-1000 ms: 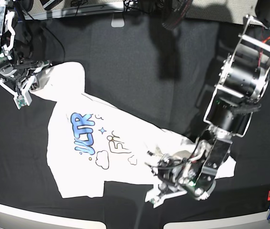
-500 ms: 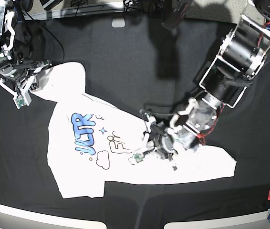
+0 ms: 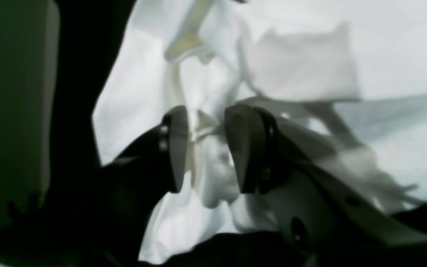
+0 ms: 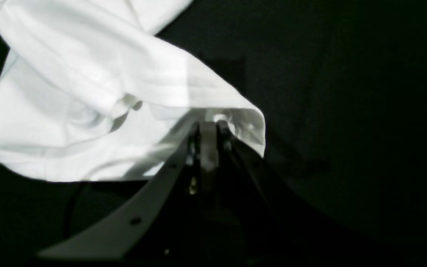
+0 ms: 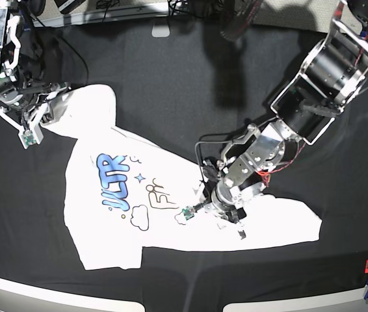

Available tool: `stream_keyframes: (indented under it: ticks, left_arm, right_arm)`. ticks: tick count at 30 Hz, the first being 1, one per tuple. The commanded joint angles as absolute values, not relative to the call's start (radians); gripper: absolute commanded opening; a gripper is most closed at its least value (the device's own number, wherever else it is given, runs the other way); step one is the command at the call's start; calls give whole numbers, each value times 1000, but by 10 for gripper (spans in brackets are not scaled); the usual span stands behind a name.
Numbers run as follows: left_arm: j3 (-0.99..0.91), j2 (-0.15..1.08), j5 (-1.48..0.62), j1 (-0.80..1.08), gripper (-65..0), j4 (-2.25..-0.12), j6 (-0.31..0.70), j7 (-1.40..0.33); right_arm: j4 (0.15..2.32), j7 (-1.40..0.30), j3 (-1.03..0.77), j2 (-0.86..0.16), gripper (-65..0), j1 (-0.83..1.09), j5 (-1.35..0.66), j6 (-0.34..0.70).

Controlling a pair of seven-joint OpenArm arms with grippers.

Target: Layout the t-shirt on the table in an organized manner, then fold the t-shirt properly

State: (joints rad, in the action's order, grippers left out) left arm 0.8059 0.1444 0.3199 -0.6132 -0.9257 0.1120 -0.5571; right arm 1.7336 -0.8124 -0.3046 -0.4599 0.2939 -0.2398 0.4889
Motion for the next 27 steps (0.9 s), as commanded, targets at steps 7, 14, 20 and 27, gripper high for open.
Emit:
stream_keyframes:
  ticks: [7,14,20,27]
  left_arm:
    - [800,136,312,-651,-443,-942,93,-529]
    - [799,131,300,-648,-443,-942,93,-492]
    - [799,134,279,-648,-443,-942,93,-548]
    - [799,134,278,-648,-443,-942,93,-553]
  right_arm:
    - [1749,-797,-314,-476,-650,282,-247,486]
    - [1749,-798,-314,-476,-650,283,-247,486]
    - [1749,-801,-314,-476,-650,283,-247,486]
    - [1749,-805,-314,-476,-650,283,-247,486]
